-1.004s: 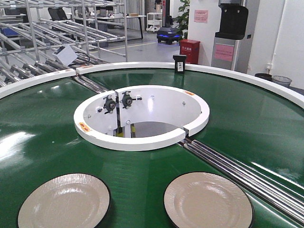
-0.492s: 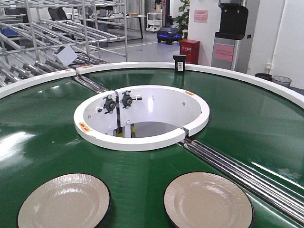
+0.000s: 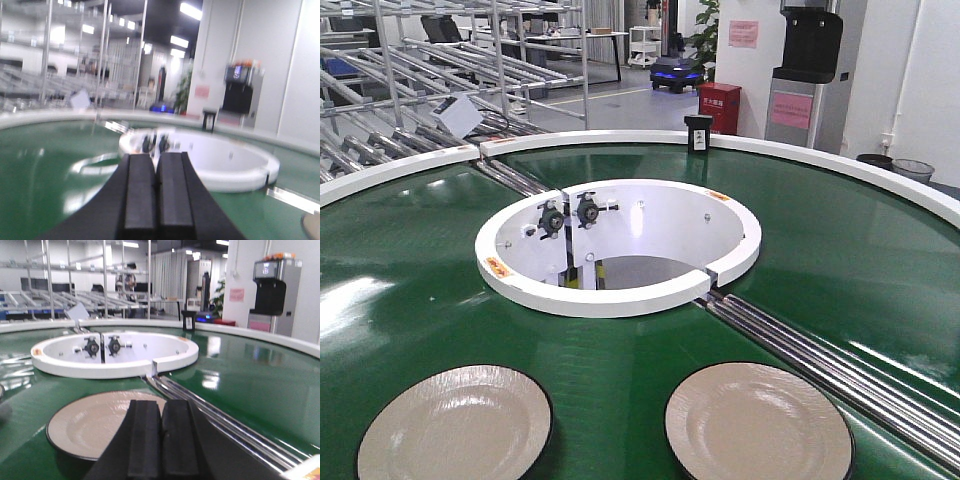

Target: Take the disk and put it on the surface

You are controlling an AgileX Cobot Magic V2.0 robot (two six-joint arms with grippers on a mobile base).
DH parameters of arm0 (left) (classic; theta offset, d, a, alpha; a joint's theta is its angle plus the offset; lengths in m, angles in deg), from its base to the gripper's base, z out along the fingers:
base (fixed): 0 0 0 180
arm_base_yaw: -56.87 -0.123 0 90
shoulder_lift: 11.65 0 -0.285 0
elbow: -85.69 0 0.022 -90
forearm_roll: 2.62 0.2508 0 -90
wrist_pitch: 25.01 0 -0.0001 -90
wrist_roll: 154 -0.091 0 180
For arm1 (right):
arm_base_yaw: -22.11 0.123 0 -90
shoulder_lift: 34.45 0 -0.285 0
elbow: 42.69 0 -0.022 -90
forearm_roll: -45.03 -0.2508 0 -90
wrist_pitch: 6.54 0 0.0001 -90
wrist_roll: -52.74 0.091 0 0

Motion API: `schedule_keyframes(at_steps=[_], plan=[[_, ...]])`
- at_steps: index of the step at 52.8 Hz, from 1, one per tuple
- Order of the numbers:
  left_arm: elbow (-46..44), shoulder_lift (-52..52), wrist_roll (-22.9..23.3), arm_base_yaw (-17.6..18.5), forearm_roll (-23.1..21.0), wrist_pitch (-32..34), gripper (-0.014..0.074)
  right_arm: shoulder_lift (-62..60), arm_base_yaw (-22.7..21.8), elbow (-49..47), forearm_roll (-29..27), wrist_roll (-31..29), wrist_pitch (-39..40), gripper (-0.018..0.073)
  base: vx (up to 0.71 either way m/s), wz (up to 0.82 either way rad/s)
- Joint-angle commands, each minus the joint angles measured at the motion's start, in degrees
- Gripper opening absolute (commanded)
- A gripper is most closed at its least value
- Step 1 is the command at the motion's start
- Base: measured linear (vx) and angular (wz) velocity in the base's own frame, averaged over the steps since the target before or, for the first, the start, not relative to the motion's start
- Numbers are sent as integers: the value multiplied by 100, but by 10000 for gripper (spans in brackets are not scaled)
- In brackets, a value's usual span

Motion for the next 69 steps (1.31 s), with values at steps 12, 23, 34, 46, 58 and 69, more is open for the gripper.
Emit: schedule_keyframes(at_steps=[12, 23, 34, 46, 58, 69], plan=[[-2232, 689, 27, -22, 1, -381, -7, 1018, -23, -2065, -417, -3, -395, -8, 0, 0], [-3249, 2104, -294, -22, 6, -809, -5, 2455, -23, -2730, -391, -29, -298, -8, 0, 0], [-3264, 3269, -237, -22, 1, -1129, 3, 3723, -23, -2729, -435, -24, 30, -1, 0, 0], [-3264, 4300, -253, -22, 1, -1994, 69, 4645, -23, -2729, -487, -18, 301, 67, 0, 0], [-3264, 5187, -245, -22, 1, -1991, 341, 5213, -23, -2729, -553, -18, 324, 278, 0, 0], [-3269, 5819, -163, -22, -4, -1808, 450, 5321, -23, -2729, -564, -22, 343, 490, 0, 0]])
